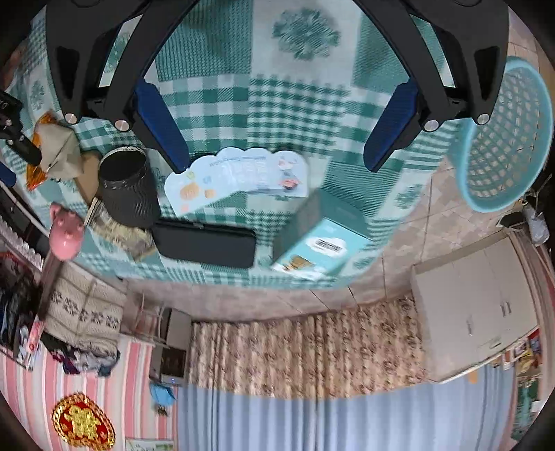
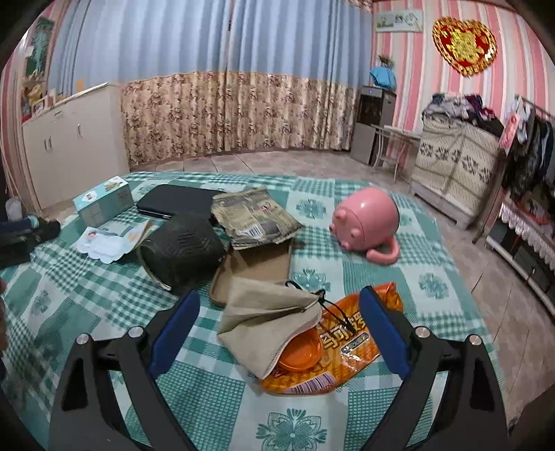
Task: Collect trash
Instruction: 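Grasp the printed paper card with the left tool while the right moves to the table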
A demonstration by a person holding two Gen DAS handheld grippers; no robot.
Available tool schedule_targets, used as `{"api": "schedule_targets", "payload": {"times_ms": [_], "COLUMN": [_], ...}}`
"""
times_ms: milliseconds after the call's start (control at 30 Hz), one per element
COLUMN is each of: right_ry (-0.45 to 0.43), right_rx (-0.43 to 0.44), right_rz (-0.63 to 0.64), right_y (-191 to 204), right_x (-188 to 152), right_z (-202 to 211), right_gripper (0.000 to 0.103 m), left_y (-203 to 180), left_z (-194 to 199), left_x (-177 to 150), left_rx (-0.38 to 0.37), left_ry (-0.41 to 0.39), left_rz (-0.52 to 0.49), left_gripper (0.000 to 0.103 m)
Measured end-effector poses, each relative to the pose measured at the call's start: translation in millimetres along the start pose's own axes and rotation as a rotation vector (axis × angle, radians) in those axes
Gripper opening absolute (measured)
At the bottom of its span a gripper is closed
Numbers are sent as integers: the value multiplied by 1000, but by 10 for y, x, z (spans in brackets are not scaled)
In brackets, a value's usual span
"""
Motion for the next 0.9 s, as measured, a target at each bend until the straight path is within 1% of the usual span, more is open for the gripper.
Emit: {"api": "schedule_targets", "payload": {"times_ms": [67,233,300,367,467,533,567,600,633,700,733,800,867,900], "right_ry": [13,30,37,42,45,45,44,44,45,42,43,46,48,49], "right_rx": [7,9,22,28,27,24,23,23,21,19,18,14,16,18], "right_rz": [-17,-25,-42,-47,-43,-44,-47,-48,-47,-42,-37,-23,-16,-12], "right_y": [-15,-76,-100,-109,-112,-115,-115,-111,-111,-95,-82,-30,14,40], "right_x": [-17,-55,-57,-61,-48,-41,-40,-35,-30,-23,-13,5,21,30], "right_z": [-65,-160,-179,-199,-244,-257,-259,-269,-282,-289,-299,-314,-329,-334], "right_gripper": [91,91,91,91,91,91,91,91,91,91,91,91,91,91], "left_y": [-92,-338,-406,-444,-447,-427,-418,-418,-422,-431,-433,-422,-396,-364], "left_z": [-185,-575,-693,-767,-870,-896,-901,-898,-889,-863,-843,-796,-715,-624], "left_x": [-2,-41,-31,2,59,80,94,103,108,103,98,100,124,143], "left_rx": [-15,-10,-12,-10,-2,0,-8,-25,-49,-97,-120,-139,-155,-167], "left_ry": [40,111,146,161,185,186,181,175,171,168,169,167,149,128], "left_rz": [-3,-20,-26,-26,-14,-5,-2,-1,-3,-7,-9,-15,-17,-10], "left_gripper": [97,97,97,96,85,80,74,64,59,34,29,20,18,15]}}
Point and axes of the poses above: each gripper's, at about its wrist camera, not at the fingertips, and z roughly against the way its jaws point, y to its left, x to its top, the point moved 4 cm from there along -z, roughly the way its jaws point, and after that the axes turned 7 degrees about y, right-handed, at the moved point
